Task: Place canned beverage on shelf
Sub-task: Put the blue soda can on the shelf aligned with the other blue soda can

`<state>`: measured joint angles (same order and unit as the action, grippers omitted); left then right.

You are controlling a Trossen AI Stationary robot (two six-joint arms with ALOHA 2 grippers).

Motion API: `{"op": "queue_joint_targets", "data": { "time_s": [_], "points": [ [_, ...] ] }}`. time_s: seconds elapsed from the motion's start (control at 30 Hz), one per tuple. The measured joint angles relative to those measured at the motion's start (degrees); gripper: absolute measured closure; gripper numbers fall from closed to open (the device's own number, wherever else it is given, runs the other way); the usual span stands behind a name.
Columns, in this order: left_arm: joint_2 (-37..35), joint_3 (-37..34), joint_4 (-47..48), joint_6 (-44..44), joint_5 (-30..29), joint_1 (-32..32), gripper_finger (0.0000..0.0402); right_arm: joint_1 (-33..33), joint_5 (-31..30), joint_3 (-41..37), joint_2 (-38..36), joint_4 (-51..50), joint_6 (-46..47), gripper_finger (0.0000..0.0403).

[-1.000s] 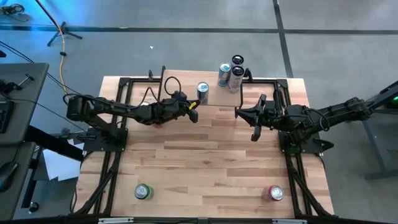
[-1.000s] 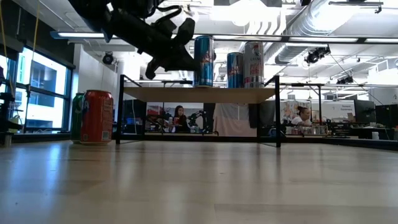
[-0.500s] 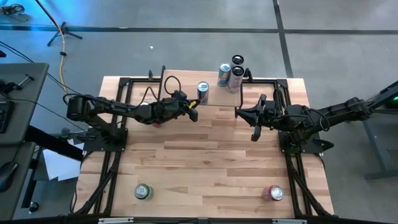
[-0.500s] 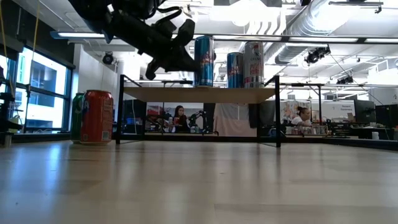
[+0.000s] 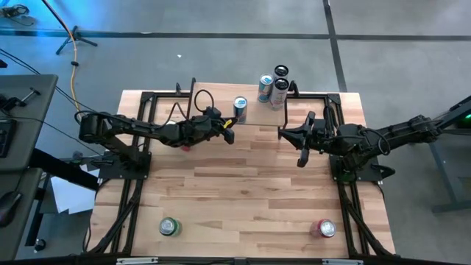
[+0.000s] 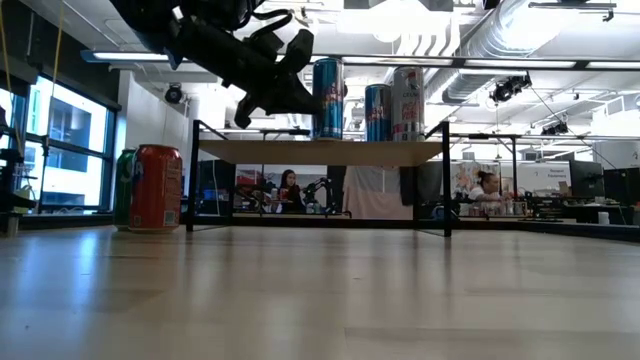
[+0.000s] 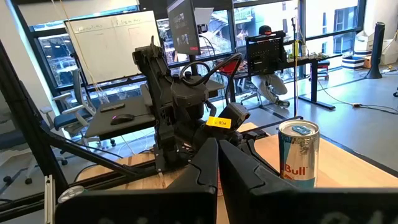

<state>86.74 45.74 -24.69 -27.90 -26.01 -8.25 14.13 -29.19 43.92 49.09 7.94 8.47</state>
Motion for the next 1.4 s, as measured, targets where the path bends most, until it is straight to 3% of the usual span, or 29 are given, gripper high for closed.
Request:
{"op": "queue_joint_targets", "data": {
  "time_s": [1.4],
  "points": [
    [-0.04, 0.00, -0.04, 0.69, 0.37, 0.00, 0.0401, 0.00, 0.33, -0.02, -0.01, 0.00, 0.00, 0.0403]
  ]
}}
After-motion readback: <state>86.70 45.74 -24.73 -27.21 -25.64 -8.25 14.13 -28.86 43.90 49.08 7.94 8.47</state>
